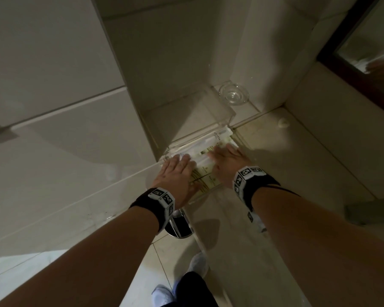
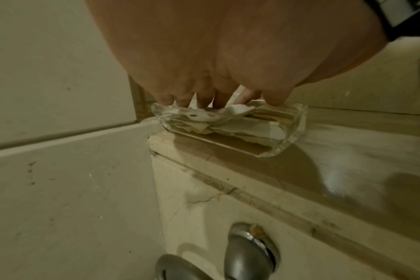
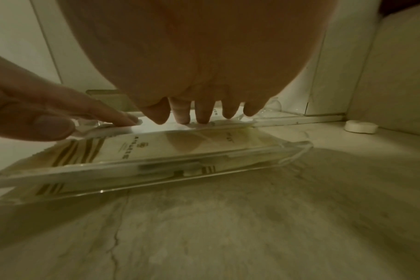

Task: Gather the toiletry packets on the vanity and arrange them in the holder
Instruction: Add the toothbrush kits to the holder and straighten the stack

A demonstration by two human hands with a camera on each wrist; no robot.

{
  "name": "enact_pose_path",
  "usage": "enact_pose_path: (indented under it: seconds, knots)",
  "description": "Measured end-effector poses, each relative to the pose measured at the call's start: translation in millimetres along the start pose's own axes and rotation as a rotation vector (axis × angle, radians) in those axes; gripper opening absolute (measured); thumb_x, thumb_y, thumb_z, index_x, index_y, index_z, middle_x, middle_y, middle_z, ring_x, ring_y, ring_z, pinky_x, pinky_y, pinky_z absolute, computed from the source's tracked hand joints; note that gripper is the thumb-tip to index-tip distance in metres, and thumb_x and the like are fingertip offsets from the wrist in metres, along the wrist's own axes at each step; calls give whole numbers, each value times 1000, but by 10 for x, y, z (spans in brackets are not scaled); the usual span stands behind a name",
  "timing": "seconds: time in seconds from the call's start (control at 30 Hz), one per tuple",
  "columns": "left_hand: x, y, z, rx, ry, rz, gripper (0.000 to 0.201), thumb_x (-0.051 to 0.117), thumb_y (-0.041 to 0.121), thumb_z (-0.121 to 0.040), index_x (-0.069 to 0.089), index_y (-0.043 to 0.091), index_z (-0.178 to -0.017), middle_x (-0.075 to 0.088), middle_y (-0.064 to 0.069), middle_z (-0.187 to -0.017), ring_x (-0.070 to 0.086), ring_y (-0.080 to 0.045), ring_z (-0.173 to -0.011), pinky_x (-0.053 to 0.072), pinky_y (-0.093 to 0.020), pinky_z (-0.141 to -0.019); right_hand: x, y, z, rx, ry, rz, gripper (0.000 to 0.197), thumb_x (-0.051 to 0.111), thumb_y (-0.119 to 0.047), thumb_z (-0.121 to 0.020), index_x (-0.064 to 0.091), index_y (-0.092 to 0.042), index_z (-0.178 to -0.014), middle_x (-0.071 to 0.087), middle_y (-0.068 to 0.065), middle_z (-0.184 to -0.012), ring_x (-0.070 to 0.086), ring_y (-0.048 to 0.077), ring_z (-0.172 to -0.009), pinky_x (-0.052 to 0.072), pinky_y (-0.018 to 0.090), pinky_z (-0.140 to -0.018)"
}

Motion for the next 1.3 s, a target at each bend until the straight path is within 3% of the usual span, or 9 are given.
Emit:
enact_pose_path:
  seconds: [0.17, 0.37, 0.47, 0.57, 0.77, 0.87, 1.07, 1.2, 1.3]
  knots:
    - [-48, -39, -6, 23, 33, 50, 70, 36, 61, -95, 11, 35, -155, 6, 6, -166, -2, -17, -152, 0, -40, -123, -13, 3, -61, -16, 77, -73, 59, 34, -36, -96, 25, -30, -154, 13, -5, -165, 9, 21, -152, 11, 39, -123]
    - [-96, -49, 87, 93, 134, -3, 59, 34, 58, -95, 27, 39, -151, 23, 5, -162, 20, -21, -148, 19, -43, -121, -113, -90, -136, 2, 116, -156, 55, 38, -34, -97, 36, -26, -151, 20, -5, -163, 19, 19, -149, 20, 36, -122]
    - [-87, -47, 88, 76, 111, 7, 55, 37, 57, -95, 35, 37, -147, 23, 3, -161, 24, -23, -146, 23, -45, -120, -189, 28, -88, 114, 201, -70, 40, 39, -33, -95, 59, -20, -127, 48, 6, -139, 49, 29, -123, 43, 39, -103]
    - [-56, -36, 79, 56, 93, 4, 57, 34, 58, -95, 31, 37, -148, 18, 3, -162, 23, -23, -147, 21, -46, -121, -200, 83, -25, 193, 173, 18, 38, 37, -32, -95, 65, -17, -115, 53, 9, -124, 57, 31, -108, 47, 39, -95]
    - [-40, -31, 75, 43, 102, 38, 60, 35, 57, -95, 30, 33, -149, 17, 2, -163, 21, -23, -147, 19, -42, -121, -127, 52, -51, 170, 108, -68, 48, 31, -39, -86, 69, -24, -112, 56, 4, -121, 58, 29, -109, 50, 40, -94]
    - [-71, -30, 110, 69, 130, 23, 56, 37, 55, -94, 30, 39, -148, 22, 0, -160, 25, -24, -145, 24, -44, -119, -148, 146, -2, 213, 156, -62, 40, 36, -36, -94, 69, -19, -108, 56, 7, -116, 57, 27, -102, 51, 37, -91]
    - [-170, 53, 207, 244, 152, -58, 37, 42, 56, -93, 62, 45, -122, 42, 2, -144, 39, -23, -130, 35, -46, -108, -162, 368, 113, 368, 72, -72, 39, 31, -28, -98, 65, -12, -108, 50, 10, -99, 52, 27, -82, 50, 34, -83]
    - [-125, 72, 213, 212, 131, -66, 39, 44, 56, -93, 58, 45, -128, 38, 7, -149, 34, -20, -133, 31, -42, -108, -89, 341, 112, 352, 70, -102, 43, 31, -31, -96, 66, -7, -101, 58, 14, -99, 59, 29, -80, 54, 35, -82]
    - [-105, 78, 220, 196, 125, -66, 42, 44, 56, -93, 53, 45, -133, 37, 8, -150, 33, -20, -134, 31, -42, -108, -45, 351, 63, 354, 90, -133, 50, 26, -36, -85, 63, -4, -97, 60, 12, -88, 57, 26, -72, 49, 30, -69]
Point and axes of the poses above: each hand's wrist, its own z-axis away from the middle knuckle, its own x-axis out of the palm, y = z × x, the point moved 4 cm from there along -z, towards the middle knuckle
